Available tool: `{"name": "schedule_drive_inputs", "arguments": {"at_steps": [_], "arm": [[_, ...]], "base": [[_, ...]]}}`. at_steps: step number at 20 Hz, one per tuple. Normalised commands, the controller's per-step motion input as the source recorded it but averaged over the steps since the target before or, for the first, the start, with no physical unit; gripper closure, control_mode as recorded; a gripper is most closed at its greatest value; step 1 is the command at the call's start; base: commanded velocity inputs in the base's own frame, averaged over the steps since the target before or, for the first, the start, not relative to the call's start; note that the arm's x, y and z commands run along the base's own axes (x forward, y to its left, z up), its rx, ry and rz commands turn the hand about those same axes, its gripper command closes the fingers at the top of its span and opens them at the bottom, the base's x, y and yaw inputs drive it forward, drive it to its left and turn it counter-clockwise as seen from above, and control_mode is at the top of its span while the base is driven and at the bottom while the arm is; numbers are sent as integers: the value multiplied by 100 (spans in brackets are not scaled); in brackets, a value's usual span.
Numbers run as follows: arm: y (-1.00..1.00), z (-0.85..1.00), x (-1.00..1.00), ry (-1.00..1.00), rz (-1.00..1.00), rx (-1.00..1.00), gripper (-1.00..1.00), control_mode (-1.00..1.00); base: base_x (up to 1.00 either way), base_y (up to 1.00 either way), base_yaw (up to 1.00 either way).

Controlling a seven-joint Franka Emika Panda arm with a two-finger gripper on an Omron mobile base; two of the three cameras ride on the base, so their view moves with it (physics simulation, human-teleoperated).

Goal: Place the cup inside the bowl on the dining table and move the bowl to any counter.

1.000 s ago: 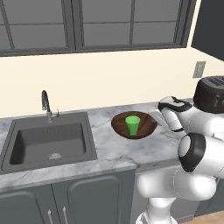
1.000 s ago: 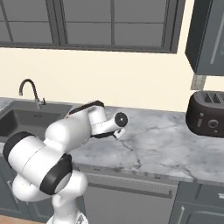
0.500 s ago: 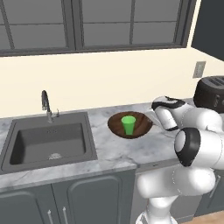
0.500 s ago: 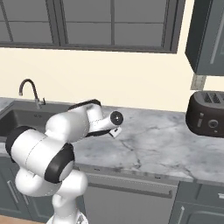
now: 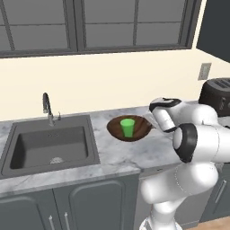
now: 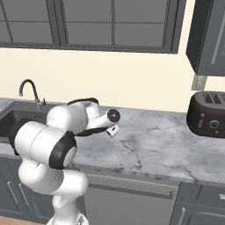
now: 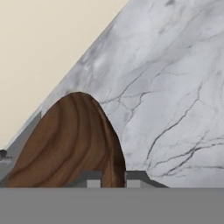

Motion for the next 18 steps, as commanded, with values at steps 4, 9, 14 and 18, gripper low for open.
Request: {"name": "schedule_drive_inputs", "arguments": {"at_steps": [4, 9, 14, 18], "arm": [[10, -17, 7, 0, -1, 0, 100, -100], [10, -20, 4, 0, 0, 0, 100, -100], [12, -17, 4, 0, 0, 0, 100, -100], [12, -18, 4, 0, 0, 0, 100, -100]], "base": [[0, 0, 0], [0, 0, 0], [0, 0, 0], [0, 0, 0]]}}
